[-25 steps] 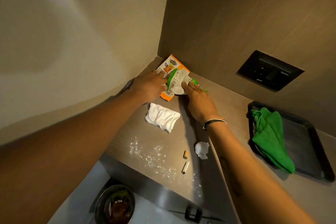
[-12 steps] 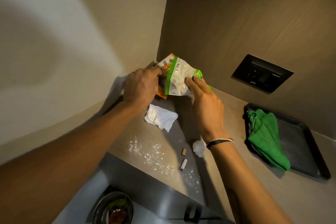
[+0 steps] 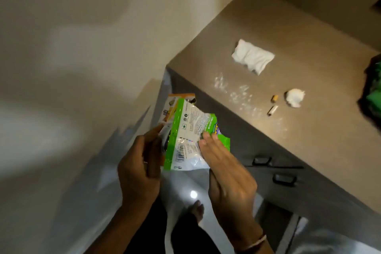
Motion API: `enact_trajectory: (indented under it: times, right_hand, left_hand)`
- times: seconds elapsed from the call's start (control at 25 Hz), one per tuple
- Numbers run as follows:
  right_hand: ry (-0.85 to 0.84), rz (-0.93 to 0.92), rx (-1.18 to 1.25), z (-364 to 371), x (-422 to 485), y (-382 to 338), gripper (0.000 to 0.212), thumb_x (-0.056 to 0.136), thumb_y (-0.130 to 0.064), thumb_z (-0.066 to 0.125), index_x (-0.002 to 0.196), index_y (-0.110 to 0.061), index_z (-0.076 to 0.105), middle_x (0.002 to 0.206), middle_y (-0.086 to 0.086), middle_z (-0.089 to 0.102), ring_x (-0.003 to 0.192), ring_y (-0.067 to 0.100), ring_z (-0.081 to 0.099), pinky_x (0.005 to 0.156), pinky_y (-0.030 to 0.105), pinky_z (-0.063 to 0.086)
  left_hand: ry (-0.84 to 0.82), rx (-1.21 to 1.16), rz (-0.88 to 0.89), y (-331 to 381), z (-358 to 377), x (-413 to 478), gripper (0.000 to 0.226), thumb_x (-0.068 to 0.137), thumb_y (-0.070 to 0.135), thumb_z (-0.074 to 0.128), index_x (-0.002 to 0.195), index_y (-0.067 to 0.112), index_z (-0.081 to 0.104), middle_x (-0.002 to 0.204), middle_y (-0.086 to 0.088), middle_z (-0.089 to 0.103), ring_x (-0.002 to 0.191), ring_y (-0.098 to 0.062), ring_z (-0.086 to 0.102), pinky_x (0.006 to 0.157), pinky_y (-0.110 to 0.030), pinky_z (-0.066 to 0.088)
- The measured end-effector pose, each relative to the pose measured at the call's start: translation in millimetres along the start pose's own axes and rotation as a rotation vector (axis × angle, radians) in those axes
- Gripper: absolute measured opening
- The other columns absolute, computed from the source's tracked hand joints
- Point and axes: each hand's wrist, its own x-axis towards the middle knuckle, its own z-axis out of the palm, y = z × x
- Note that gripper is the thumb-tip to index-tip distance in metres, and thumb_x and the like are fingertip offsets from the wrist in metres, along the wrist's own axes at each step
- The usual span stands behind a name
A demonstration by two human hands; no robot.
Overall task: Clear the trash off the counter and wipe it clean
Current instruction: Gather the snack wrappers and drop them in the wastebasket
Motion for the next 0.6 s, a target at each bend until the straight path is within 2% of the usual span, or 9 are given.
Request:
enact_trajectory:
  times: [0.12, 0.16, 0.2, 0.28, 0.32, 0.36, 0.44, 0.52, 0.6]
  right_hand:
    - [-0.247, 0.147, 0.026, 54, -70, 26, 0.031, 0.108, -0.021, 0.056, 0.135, -0.011, 0.069, 0.137, 0.007, 0.070, 0.128, 0.017, 0.067, 0.106, 0.036, 0.057]
    - [-0.341, 0.218, 0.003, 73, -90, 42, 0.031, 0.104, -0.017, 0.062, 0.134, -0.013, 0.069, 0.130, 0.007, 0.075, 0.118, 0.020, 0.073, 0.100, 0.034, 0.060]
    - [-0.437, 0.304, -0.031, 91, -104, 59, 0.038, 0.097, -0.010, 0.070, 0.134, -0.016, 0.068, 0.120, 0.007, 0.078, 0.104, 0.023, 0.077, 0.089, 0.033, 0.063]
    - [-0.652, 0.473, -0.102, 129, -121, 93, 0.055, 0.092, 0.001, 0.070, 0.140, -0.024, 0.062, 0.110, 0.006, 0.079, 0.086, 0.024, 0.076, 0.076, 0.030, 0.060]
    - [-0.742, 0.528, -0.143, 150, -127, 111, 0.060, 0.096, 0.001, 0.062, 0.147, -0.029, 0.055, 0.110, 0.006, 0.077, 0.083, 0.024, 0.072, 0.075, 0.030, 0.058]
    - [-0.815, 0.559, -0.176, 170, -132, 127, 0.065, 0.099, 0.000, 0.054, 0.154, -0.033, 0.044, 0.108, 0.007, 0.074, 0.081, 0.024, 0.069, 0.074, 0.032, 0.056]
    - [-0.813, 0.579, -0.183, 211, -140, 155, 0.071, 0.101, -0.002, 0.051, 0.161, -0.034, 0.031, 0.100, 0.012, 0.072, 0.076, 0.027, 0.066, 0.068, 0.039, 0.056]
    - [-0.746, 0.535, -0.182, 254, -150, 183, 0.073, 0.097, 0.000, 0.057, 0.161, -0.028, 0.035, 0.099, 0.016, 0.075, 0.077, 0.034, 0.072, 0.066, 0.042, 0.059]
    - [-0.817, 0.503, -0.214, 298, -157, 213, 0.072, 0.100, -0.006, 0.055, 0.163, -0.028, 0.029, 0.112, 0.019, 0.074, 0.091, 0.040, 0.073, 0.076, 0.047, 0.060]
  left_hand:
    - [-0.090, 0.236, -0.172, -86, -3, -46, 0.023, 0.102, 0.024, 0.057, 0.113, 0.013, 0.073, 0.101, -0.002, 0.080, 0.081, -0.015, 0.072, 0.071, -0.011, 0.051]
    - [-0.142, 0.297, -0.248, -117, 3, -59, 0.023, 0.102, 0.025, 0.054, 0.111, 0.015, 0.073, 0.101, -0.003, 0.080, 0.083, -0.021, 0.073, 0.075, -0.021, 0.055]
    - [-0.204, 0.350, -0.303, -144, 11, -69, 0.026, 0.102, 0.026, 0.051, 0.112, 0.017, 0.073, 0.104, -0.003, 0.080, 0.089, -0.025, 0.074, 0.084, -0.034, 0.057]
    - [-0.309, 0.438, -0.336, -198, 32, -82, 0.030, 0.103, 0.028, 0.047, 0.115, 0.019, 0.073, 0.113, -0.004, 0.080, 0.099, -0.030, 0.074, 0.105, -0.049, 0.051]
    - [-0.334, 0.460, -0.348, -223, 45, -85, 0.029, 0.102, 0.028, 0.048, 0.114, 0.020, 0.072, 0.111, -0.005, 0.080, 0.097, -0.032, 0.074, 0.102, -0.050, 0.053]
    - [-0.345, 0.465, -0.364, -246, 60, -85, 0.024, 0.102, 0.027, 0.051, 0.111, 0.019, 0.072, 0.105, -0.007, 0.080, 0.092, -0.034, 0.074, 0.091, -0.047, 0.058]
    - [-0.346, 0.468, -0.357, -285, 97, -78, 0.020, 0.101, 0.027, 0.055, 0.110, 0.018, 0.071, 0.100, -0.009, 0.079, 0.088, -0.036, 0.074, 0.076, -0.041, 0.060]
    - [-0.342, 0.487, -0.328, -316, 139, -60, 0.025, 0.101, 0.027, 0.058, 0.118, 0.017, 0.072, 0.104, -0.011, 0.080, 0.093, -0.036, 0.075, 0.079, -0.043, 0.062]
    - [-0.368, 0.542, -0.328, -351, 177, -44, 0.027, 0.106, 0.030, 0.052, 0.119, 0.017, 0.072, 0.103, -0.013, 0.080, 0.091, -0.035, 0.077, 0.080, -0.043, 0.063]
